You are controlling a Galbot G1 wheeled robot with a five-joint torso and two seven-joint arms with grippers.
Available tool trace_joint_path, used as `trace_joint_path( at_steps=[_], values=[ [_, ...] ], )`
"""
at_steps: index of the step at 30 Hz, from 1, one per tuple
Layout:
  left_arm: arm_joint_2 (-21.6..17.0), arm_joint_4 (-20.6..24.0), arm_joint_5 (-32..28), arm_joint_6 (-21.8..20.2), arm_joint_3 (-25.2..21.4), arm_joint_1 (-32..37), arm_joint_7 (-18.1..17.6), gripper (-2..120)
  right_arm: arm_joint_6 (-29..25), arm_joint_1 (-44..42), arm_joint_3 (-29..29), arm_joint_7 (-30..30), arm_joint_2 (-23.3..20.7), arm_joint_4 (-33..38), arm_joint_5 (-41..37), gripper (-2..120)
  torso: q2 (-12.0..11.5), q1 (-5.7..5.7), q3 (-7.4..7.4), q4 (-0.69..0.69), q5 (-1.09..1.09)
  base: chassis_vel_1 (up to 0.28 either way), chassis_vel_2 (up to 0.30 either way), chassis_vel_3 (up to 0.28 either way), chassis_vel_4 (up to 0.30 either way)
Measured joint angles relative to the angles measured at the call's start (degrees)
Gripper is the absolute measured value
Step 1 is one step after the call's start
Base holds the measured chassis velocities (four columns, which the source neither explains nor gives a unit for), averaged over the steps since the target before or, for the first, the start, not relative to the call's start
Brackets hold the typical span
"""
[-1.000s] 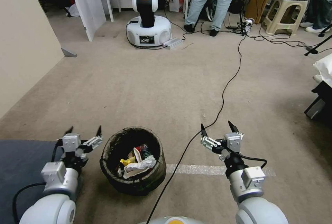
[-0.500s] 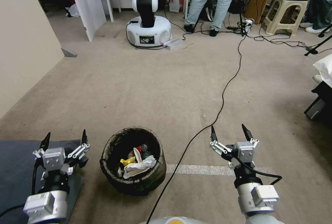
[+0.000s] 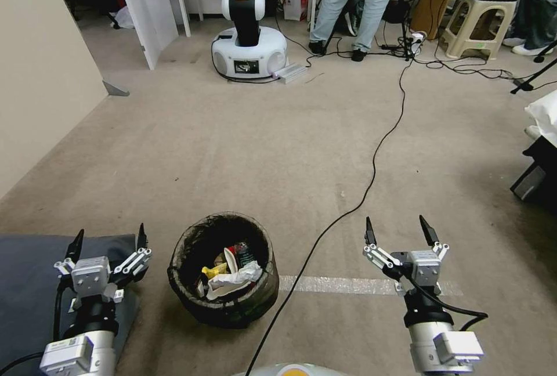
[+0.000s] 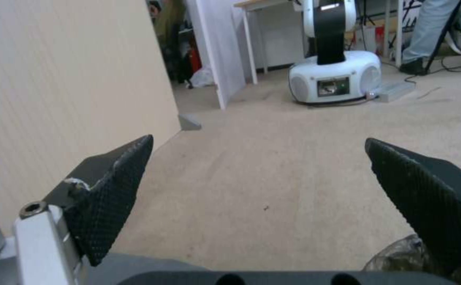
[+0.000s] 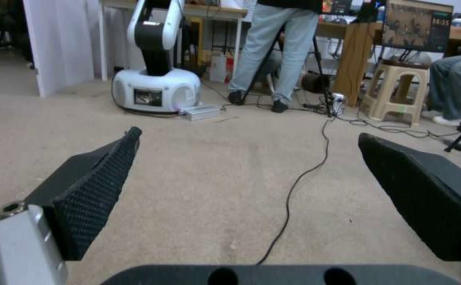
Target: Pick up the trash bin, then pick up the garbage from the floor and place it into the trash bin.
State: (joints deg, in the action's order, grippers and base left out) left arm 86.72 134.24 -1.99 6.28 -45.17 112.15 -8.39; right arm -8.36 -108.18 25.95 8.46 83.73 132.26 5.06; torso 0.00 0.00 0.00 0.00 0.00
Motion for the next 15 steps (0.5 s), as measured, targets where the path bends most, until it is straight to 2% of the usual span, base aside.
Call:
trace_joint_path(
  at_steps=[15],
  values=[
    [0.0, -0.1, 0.0, -0.2, 0.0, -0.1, 0.1, 100, 0.1, 0.1, 0.0, 0.0, 0.0, -0.1, 0.0, 100, 0.0, 0.00, 0.00, 0.00, 0.00, 0.000, 0.000, 0.000, 0.000]
  ],
)
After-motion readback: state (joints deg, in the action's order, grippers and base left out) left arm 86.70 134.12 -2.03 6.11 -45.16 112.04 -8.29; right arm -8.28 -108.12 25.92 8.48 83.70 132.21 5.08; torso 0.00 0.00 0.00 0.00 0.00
